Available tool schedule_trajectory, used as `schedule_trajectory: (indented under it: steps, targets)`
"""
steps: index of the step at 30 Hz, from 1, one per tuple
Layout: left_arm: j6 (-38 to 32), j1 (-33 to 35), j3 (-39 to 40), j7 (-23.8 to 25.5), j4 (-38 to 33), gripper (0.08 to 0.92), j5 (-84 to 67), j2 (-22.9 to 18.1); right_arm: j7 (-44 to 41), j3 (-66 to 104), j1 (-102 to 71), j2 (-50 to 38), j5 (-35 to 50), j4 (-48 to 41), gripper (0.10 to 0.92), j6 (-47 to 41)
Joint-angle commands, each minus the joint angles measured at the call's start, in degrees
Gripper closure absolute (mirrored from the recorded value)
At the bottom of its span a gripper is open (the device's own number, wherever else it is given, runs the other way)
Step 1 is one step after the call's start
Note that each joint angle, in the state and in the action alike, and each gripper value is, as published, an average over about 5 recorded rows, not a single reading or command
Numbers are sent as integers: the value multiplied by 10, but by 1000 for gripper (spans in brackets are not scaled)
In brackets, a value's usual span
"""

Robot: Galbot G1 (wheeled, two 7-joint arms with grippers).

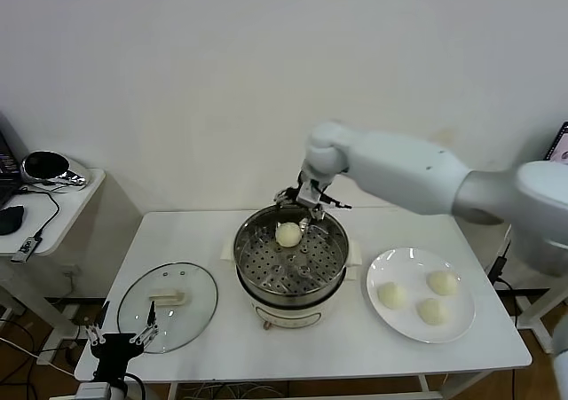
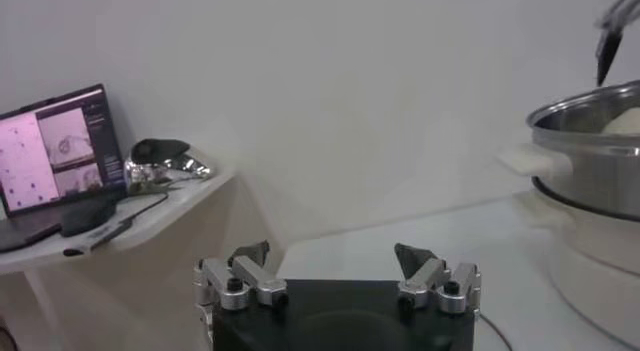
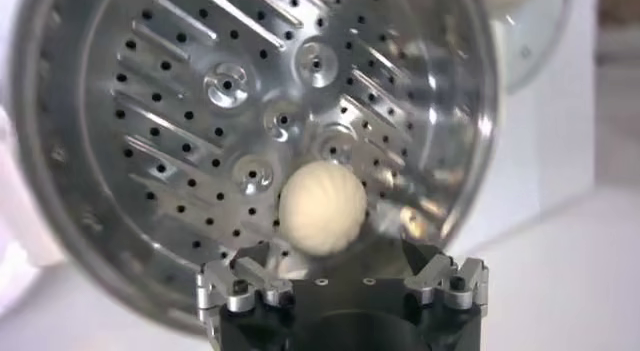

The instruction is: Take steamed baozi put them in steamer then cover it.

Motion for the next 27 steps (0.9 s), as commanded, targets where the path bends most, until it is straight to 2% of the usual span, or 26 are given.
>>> schedule_trajectory:
  steps: [1, 7, 12, 18, 27]
  targets:
    - [0, -1, 0, 0, 0, 177, 0, 5, -33, -10, 66, -161, 123, 163, 203, -246]
    - [2, -3, 0, 1, -3, 177, 0, 15, -29, -24, 54, -330, 93, 243, 203, -309]
    - [2, -1, 1, 0, -3, 177, 1, 19, -31, -22, 0, -392, 53, 267, 203, -304]
    - [2, 0, 3, 0, -6, 177, 4, 14, -29, 39, -127, -400, 6, 244, 203, -282]
    - [3, 4, 10, 0, -13, 177, 15, 0, -20, 170, -302, -345, -48, 165, 203, -266]
